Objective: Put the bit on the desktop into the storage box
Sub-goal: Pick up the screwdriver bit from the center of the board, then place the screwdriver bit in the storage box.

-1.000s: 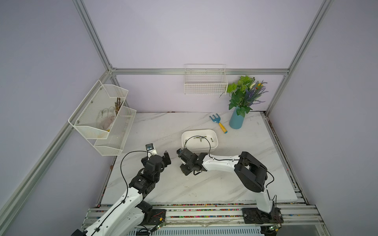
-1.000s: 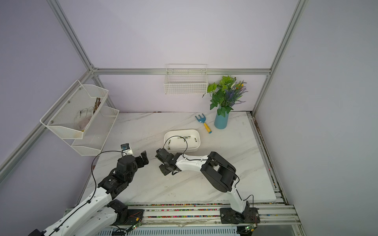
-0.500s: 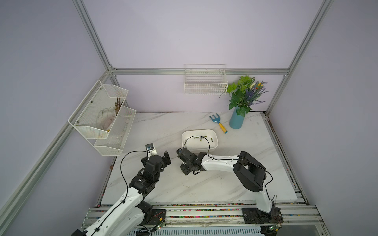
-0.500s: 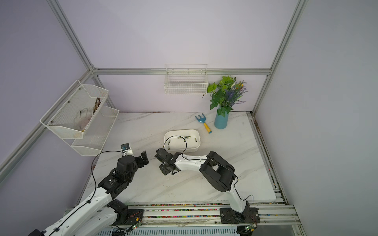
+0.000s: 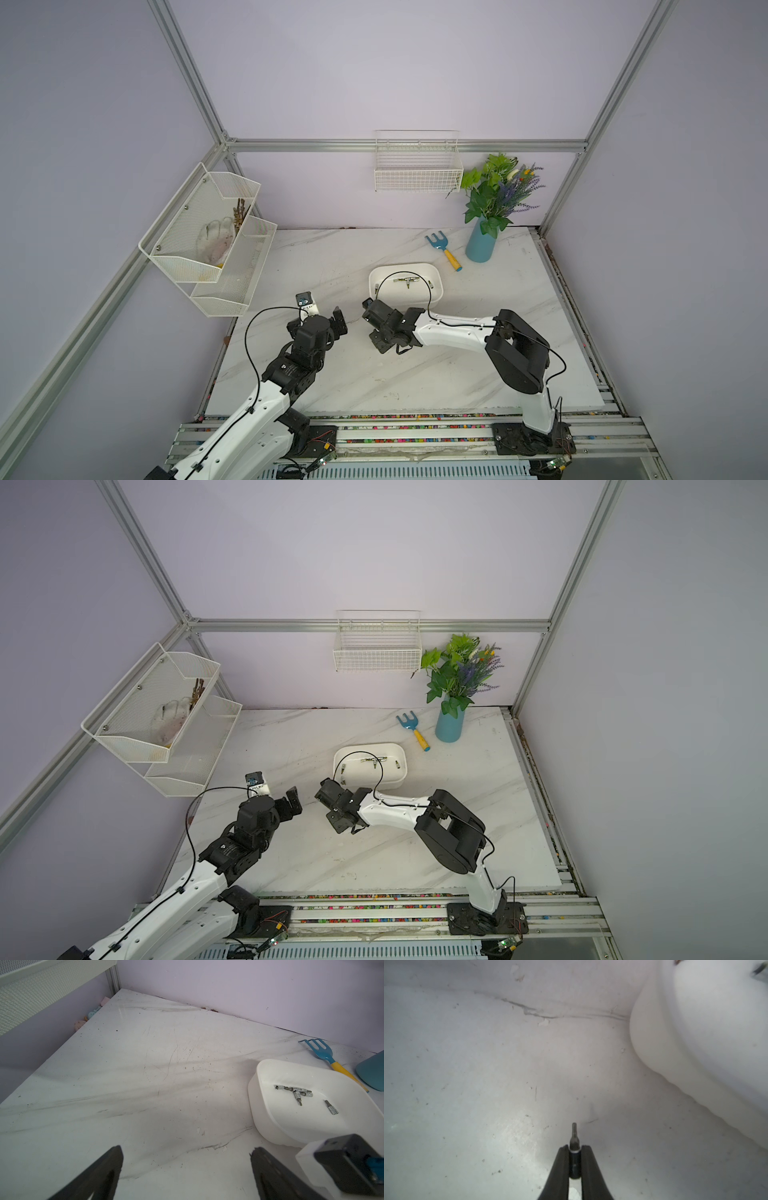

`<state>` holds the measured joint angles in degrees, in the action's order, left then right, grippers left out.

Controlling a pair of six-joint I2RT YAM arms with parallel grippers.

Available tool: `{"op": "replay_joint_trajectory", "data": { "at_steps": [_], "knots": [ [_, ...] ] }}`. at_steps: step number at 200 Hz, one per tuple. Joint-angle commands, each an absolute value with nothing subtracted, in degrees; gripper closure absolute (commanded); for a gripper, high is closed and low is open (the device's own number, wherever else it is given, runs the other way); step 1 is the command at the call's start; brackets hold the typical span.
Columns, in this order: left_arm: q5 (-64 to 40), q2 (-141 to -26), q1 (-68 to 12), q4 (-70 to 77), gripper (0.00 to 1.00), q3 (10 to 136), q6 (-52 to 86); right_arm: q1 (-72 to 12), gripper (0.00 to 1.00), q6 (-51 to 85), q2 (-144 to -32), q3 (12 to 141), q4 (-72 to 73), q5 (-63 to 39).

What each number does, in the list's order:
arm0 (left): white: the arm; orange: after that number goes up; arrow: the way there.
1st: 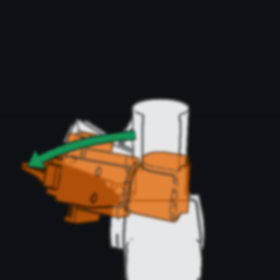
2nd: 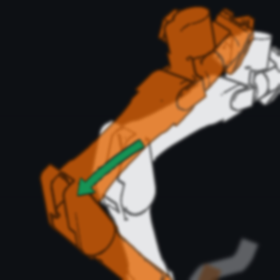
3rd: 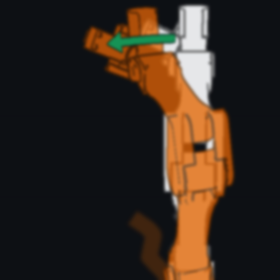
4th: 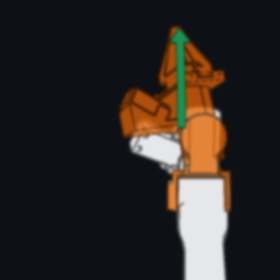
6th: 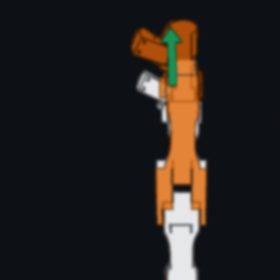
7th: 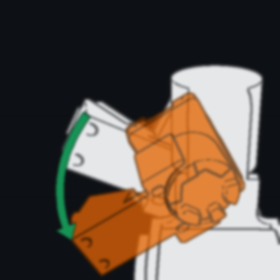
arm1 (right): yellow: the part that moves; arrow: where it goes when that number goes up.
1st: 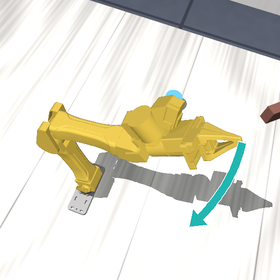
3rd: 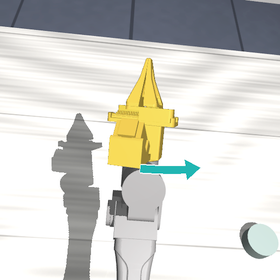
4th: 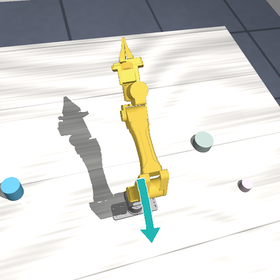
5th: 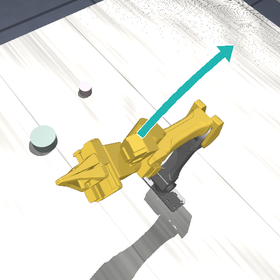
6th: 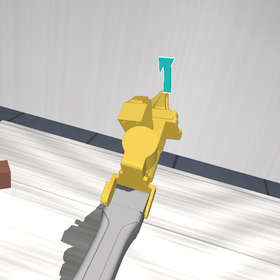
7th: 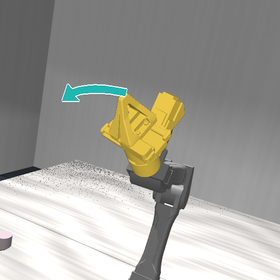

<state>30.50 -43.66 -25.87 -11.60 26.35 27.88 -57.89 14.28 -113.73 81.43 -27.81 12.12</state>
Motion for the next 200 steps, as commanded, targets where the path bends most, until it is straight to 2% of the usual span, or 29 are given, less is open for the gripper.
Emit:
{"op": "replay_joint_trajectory", "data": {
  "at_steps": [1,67,120,167,180,200],
  "knots": [
    [30.98,-43.24,-25.43,-9.49,0.0,26.46,27.6,-57.25,0.88,14.65,-109.19,81.08,-28.83,17.31],
    [29.93,-43.35,-25.39,-9.39,0.0,26.46,27.59,-49.25,0.88,14.06,-105.73,81.03,-25.75,19.2],
    [28.53,-43.53,-25.33,-8.96,0.0,26.38,27.34,-42.12,0.88,15.0,-109.34,83.87,-21.34,15.63],
    [26.89,-43.41,-25.47,-8.27,0.0,26.21,26.32,-39.11,0.88,15.9,-113.35,87.3,-19.29,13.85],
    [26.32,-43.39,-25.42,-7.95,0.0,26.09,25.98,-38.76,0.85,16.15,-113.82,87.95,-19.08,13.65],
    [24.67,-43.33,-25.43,-7.56,0.0,26.04,24.71,-38.43,0.67,16.48,-113.14,88.09,-19.05,13.62]
  ]
}}
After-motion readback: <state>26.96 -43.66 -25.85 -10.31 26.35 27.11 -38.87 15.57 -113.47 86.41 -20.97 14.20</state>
